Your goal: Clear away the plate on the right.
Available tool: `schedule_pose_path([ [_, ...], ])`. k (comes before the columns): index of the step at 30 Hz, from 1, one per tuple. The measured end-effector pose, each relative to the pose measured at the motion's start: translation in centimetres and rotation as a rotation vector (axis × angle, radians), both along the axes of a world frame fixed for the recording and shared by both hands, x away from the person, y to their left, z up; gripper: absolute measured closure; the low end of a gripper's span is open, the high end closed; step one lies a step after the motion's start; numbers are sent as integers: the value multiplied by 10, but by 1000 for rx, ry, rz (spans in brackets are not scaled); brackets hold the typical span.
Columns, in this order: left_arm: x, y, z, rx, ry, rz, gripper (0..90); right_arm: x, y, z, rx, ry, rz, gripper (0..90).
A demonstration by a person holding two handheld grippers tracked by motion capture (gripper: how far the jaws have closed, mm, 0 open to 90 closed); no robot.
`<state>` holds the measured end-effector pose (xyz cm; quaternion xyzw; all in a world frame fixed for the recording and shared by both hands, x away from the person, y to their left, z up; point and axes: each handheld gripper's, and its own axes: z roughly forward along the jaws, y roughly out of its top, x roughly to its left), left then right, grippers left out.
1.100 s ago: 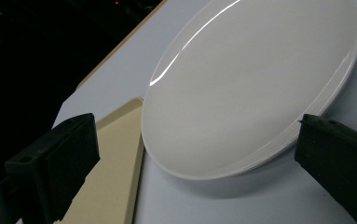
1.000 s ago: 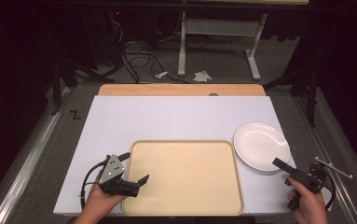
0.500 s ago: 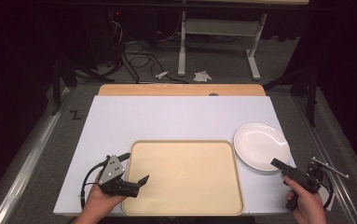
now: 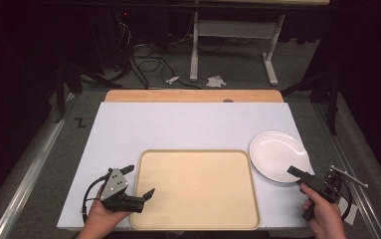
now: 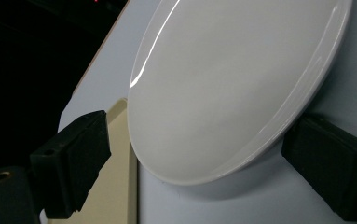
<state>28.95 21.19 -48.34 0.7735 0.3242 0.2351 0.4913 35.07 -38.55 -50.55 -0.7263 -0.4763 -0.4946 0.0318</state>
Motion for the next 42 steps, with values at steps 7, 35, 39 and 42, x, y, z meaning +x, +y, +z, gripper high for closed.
schedule_pose_path([
  [7, -3, 5, 0, -1, -1, 15, 26, 3, -2, 0, 25, 29, -39, 156],
  [35, -4, -2, 0, 5, -2, -23, 34, -5, -17, -14, 55, 75, -134, 691],
  [39, -3, -2, -1, 10, -1, -26, 35, -5, -18, -16, 60, 84, -142, 763],
  [42, -3, -2, -1, 10, -1, -26, 36, -5, -17, -15, 42, 93, -140, 792],
])
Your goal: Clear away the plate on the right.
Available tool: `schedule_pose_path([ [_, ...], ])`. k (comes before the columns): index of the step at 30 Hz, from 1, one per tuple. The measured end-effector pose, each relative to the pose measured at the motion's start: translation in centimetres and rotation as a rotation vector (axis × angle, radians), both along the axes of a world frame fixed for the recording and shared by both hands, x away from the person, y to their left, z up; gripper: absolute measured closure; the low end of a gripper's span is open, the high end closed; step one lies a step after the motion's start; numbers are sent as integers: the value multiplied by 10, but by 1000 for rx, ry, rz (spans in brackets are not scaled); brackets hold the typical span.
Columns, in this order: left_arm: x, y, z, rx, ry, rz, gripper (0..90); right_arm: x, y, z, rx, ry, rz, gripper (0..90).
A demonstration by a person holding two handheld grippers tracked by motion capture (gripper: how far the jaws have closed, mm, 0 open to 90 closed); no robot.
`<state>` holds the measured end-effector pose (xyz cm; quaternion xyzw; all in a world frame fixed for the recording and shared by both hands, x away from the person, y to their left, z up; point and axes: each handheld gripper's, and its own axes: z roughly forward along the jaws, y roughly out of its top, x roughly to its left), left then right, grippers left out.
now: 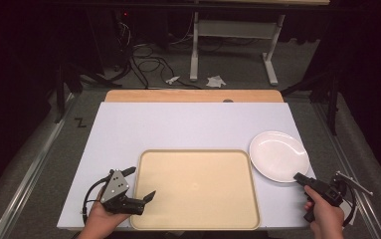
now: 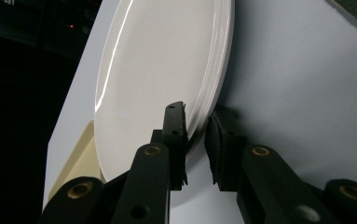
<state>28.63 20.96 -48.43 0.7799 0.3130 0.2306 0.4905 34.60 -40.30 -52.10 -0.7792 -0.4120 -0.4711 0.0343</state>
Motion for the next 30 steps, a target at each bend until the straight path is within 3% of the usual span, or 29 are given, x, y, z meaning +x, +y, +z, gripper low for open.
schedule_pose_path([
  [10, 0, 1, 0, 1, -2, 4, 36, 1, -1, 1, -1, -11, 2, 811],
  [13, 0, 1, 0, 3, -2, 4, 36, 1, -2, 1, 22, -8, -7, 829],
  [18, 0, 1, 0, 5, -2, 3, 36, -1, -6, 5, 72, -46, -34, 881],
  [19, 0, 1, 0, 6, -3, 4, 36, -2, -6, 6, 77, -71, -36, 887],
  [25, -1, 1, 0, 8, -5, 5, 36, -2, -7, 8, 95, -73, -52, 885],
  [30, -1, 2, 1, 3, -9, 9, 36, -3, -9, 11, 78, -82, -51, 885],
])
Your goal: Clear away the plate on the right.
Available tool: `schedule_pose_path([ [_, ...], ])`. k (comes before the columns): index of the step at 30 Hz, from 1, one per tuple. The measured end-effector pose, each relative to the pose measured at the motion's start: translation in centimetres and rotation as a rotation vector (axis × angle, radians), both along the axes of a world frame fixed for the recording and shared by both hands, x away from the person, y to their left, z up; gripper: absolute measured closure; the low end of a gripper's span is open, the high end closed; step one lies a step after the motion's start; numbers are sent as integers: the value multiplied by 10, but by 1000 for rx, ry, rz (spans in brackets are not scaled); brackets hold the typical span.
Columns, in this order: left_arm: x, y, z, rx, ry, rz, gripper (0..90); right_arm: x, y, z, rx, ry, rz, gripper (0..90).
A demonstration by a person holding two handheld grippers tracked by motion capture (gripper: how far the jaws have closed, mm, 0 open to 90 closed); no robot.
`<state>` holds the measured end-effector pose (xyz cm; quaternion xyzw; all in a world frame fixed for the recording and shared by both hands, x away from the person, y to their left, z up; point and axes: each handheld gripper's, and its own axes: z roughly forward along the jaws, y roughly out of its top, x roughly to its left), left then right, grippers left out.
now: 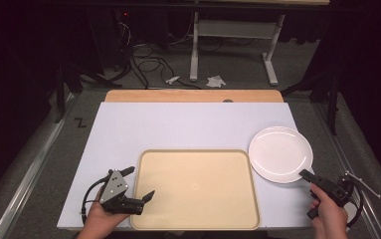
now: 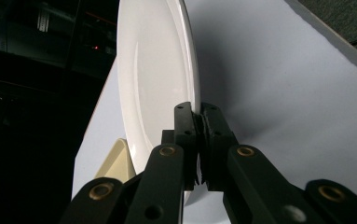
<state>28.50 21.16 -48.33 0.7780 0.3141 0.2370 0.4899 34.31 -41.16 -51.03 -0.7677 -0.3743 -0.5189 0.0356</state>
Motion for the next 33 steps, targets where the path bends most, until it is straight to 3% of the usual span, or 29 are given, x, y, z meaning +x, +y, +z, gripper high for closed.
schedule_pose_path([
  [11, 0, 0, 0, -2, -3, -1, 36, -5, -5, 6, -9, -27, -2, 884],
  [20, -1, 0, 1, -4, -5, 2, 36, -8, -6, 14, 23, -89, 4, 887],
  [25, -1, 1, 1, -4, -9, 4, 36, -7, -3, 17, 38, -111, 38, 886],
  [33, -1, 1, 2, -10, -13, 12, 36, -1, 11, 23, 16, -125, 99, 887],
])
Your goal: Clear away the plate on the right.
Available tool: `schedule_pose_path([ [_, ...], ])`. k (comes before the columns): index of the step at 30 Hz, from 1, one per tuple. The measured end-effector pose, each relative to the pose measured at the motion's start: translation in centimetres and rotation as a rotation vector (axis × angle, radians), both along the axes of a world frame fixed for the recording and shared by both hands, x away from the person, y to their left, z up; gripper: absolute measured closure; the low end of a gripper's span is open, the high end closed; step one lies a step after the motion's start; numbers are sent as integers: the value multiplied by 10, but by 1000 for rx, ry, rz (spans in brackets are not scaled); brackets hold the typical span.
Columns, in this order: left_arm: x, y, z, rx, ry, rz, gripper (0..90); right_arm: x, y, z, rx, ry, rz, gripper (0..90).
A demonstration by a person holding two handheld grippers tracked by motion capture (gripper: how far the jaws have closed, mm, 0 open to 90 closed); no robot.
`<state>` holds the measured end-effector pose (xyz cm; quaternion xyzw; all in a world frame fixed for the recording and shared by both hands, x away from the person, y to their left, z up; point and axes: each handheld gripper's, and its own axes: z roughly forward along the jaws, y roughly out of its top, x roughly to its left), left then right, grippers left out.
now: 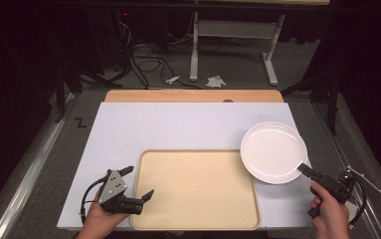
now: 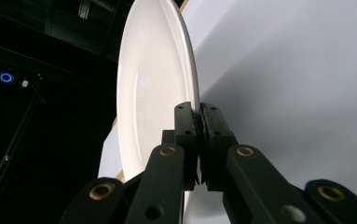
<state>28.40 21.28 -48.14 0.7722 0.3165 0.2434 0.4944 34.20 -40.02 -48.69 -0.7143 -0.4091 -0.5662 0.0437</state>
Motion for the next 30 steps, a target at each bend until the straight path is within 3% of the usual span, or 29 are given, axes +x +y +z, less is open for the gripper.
schedule_pose_path([
  [10, 0, 4, 0, -12, -1, 8, 36, 4, 6, 8, 10, -12, 17, 888],
  [19, 1, 5, -1, -13, 0, 19, 36, 19, 27, 13, -26, -2, 77, 888],
  [30, 1, 8, 1, -31, -13, 49, 10, 32, 50, 17, -27, 0, 125, 888],
])
